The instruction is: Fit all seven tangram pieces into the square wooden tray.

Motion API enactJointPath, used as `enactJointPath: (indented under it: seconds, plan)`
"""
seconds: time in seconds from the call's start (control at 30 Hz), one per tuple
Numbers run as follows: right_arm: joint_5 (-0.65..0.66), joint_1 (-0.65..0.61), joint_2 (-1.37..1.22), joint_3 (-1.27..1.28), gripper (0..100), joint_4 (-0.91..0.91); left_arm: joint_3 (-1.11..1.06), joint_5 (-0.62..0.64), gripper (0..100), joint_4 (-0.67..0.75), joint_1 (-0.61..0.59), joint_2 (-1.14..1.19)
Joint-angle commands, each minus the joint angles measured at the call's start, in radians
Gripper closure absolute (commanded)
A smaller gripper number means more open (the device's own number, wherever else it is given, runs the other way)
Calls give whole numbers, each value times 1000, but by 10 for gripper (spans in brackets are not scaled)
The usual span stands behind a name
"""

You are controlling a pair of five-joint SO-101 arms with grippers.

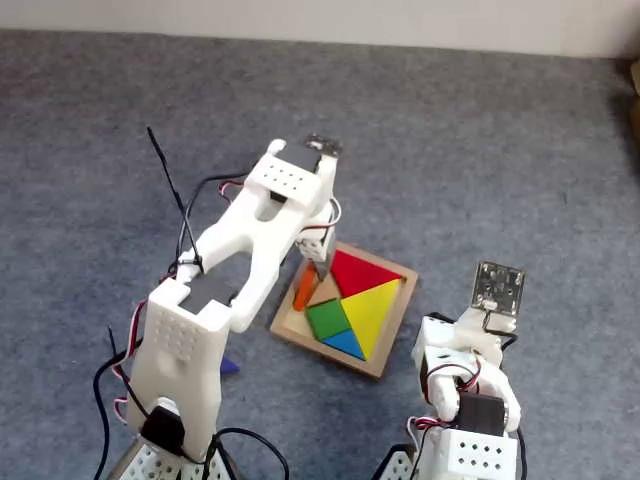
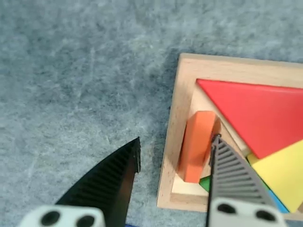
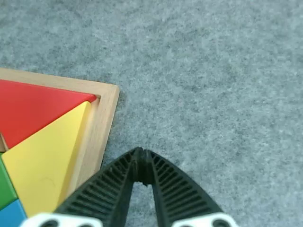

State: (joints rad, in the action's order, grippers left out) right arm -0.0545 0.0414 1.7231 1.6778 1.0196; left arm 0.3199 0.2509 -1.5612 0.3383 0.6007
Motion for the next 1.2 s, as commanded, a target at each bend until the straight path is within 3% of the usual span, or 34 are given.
enactJointPath:
  seconds: [0.0,0.57,1.17]
  plan:
    - [-2,12,8,99,995,4,58,2,761,-34,-12,-71]
    - [-2,12,8,99,995,4,59,-25,762,-35,-93,-71]
    - [-2,12,8,99,995,4,102,-26,762,-115,-58,-186]
